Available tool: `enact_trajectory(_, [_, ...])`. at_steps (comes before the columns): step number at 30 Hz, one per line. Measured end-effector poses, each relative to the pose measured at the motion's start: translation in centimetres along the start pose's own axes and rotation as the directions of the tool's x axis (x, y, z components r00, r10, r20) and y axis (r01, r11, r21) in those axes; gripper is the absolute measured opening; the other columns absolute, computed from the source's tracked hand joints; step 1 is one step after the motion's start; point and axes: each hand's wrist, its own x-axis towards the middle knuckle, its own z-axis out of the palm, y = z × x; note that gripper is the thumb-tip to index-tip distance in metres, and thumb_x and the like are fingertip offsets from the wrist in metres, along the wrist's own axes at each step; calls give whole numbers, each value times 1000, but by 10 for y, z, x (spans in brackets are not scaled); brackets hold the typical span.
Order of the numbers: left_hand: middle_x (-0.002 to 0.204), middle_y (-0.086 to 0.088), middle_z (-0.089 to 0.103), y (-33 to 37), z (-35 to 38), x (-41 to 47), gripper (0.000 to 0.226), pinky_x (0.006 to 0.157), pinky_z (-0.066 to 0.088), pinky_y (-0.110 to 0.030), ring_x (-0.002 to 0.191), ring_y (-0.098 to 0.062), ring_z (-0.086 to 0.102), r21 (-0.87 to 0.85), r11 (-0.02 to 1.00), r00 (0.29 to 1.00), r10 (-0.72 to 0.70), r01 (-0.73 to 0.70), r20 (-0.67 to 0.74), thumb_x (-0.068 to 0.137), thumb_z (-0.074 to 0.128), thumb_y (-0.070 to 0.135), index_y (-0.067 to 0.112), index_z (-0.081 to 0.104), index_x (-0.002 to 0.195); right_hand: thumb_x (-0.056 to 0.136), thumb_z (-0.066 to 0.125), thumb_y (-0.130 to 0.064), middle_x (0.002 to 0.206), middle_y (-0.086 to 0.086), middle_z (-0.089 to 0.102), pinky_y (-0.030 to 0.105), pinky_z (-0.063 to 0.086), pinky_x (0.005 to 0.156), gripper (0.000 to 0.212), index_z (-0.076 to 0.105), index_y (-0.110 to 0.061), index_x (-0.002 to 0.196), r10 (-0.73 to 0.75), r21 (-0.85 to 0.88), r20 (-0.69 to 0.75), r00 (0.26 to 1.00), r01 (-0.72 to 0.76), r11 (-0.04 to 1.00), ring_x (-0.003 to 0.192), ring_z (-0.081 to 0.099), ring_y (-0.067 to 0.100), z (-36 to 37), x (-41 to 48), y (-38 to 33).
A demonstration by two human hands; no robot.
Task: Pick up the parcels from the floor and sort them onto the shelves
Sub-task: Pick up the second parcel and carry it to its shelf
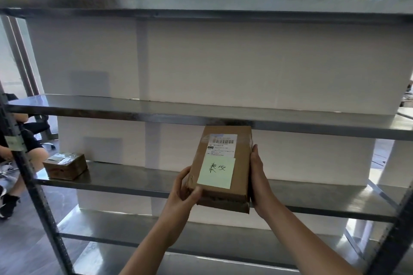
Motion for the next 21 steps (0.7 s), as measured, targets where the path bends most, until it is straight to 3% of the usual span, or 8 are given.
enact_trajectory(2, [138,-2,66,-2,2,1,45,97,57,-33,125,-20,65,-89,996,1000,-27,25,-15,101,44,53,34,49,142,89,38,-77,154,4,50,55,42,114,74,40,-38,153,23,25,20,1000,-24,999,137,54,27,-3,-1,-1])
enact_trajectory(4, [136,-6,68,-5,2,2,49,96,57,-31,127,-23,64,-163,986,998,-42,33,-55,106,29,50,24,52,140,96,35,-71,142,6,63,56,47,109,65,47,-34,149,26,50,55,998,-29,998,125,64,29,-6,-1,-1])
enact_trajectory(9, [128,-17,69,-2,9,5,37,95,51,-40,122,-32,63,-190,981,979,-73,36,-189,101,48,32,14,60,131,105,38,-53,142,-5,52,41,55,98,44,32,-40,146,-67,22,-74,995,69,997,124,61,17,-4,-2,3])
enact_trajectory(12, [123,-19,71,-1,14,8,33,92,52,-41,115,-32,67,-184,982,967,-96,52,-234,107,41,30,11,59,128,106,40,-47,136,-5,53,28,60,81,25,40,-42,130,-89,3,-60,994,89,996,113,65,10,-5,-2,5])
enact_trajectory(15, [112,-12,78,-1,19,10,38,89,51,-40,109,-31,68,-175,981,957,-126,81,-260,109,34,28,10,65,122,105,42,-47,133,-11,53,15,58,69,22,43,-44,127,-85,8,-25,996,85,996,100,68,-4,-4,-4,3])
enact_trajectory(17, [101,-8,80,-1,22,9,39,89,50,-39,107,-30,66,-173,979,944,-152,104,-293,110,31,25,9,66,114,105,42,-48,135,-14,51,18,58,74,22,44,-49,127,-85,-15,-6,996,85,996,107,65,-3,-2,-4,1])
enact_trajectory(21, [87,-3,80,1,36,6,37,90,47,-37,103,-28,65,-166,982,910,-145,85,-389,109,31,24,12,66,104,103,44,-53,140,-8,38,35,46,101,26,48,-52,129,-57,-71,-43,997,53,996,130,45,8,-4,-1,-7])
